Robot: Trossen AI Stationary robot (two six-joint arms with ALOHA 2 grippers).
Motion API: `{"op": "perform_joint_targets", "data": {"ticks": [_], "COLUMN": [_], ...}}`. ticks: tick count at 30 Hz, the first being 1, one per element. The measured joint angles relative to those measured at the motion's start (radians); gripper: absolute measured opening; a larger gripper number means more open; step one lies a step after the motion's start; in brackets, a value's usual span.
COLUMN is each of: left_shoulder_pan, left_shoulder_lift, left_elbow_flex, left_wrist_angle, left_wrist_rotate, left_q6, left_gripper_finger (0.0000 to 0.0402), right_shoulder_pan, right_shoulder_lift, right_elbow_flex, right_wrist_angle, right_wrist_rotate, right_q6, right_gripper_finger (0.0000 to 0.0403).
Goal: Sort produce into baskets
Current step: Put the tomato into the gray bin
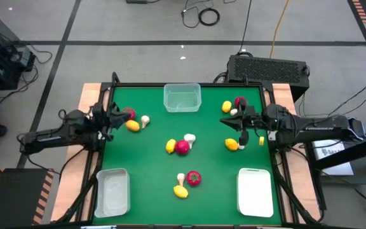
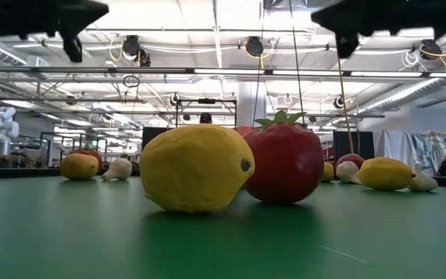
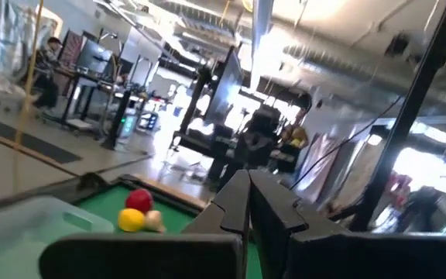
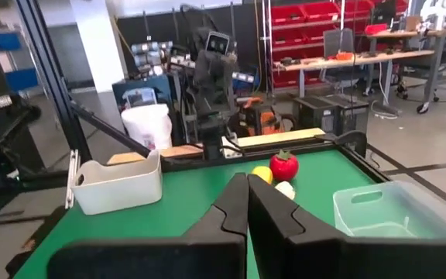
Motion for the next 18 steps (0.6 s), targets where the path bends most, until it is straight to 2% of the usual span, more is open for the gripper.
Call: {"op": "perform_joint_targets", "data": {"ticks": [7, 12, 15, 18], "left_shoulder_pan": [0.000, 0.000, 0.000, -0.005], "left_shoulder_lift": [0.234, 0.406, 0.517, 0.630], "left_elbow_flex": [0.240, 0.425, 0.534, 0.630], "left_wrist_angle": [-0.141, -0.263, -0.339, -0.390], "left_wrist_rotate": [0.000, 0.003, 0.003, 0.008], "left_q6": [0.094, 0.226, 0.261, 0.291], "left_gripper_finger": [0.0016, 0.0022, 0.0048, 0.0092], "right_shoulder_pan": [0.020, 0.032, 0.045, 0.062], "right_shoulder_lift": [0.151, 0.231, 0.274, 0.318], "right_elbow_flex": [0.213, 0.339, 0.397, 0.449], "right_wrist_angle": [-0.101, -0.167, -0.216, -0.277], "right_wrist_rotate": [0.000, 0.000, 0.000, 0.000], "right_q6": [-0.019, -0.019, -0.020, -0.020], "right_gripper_finger": [0.0000, 0.0000, 0.0000, 0.0000]}}
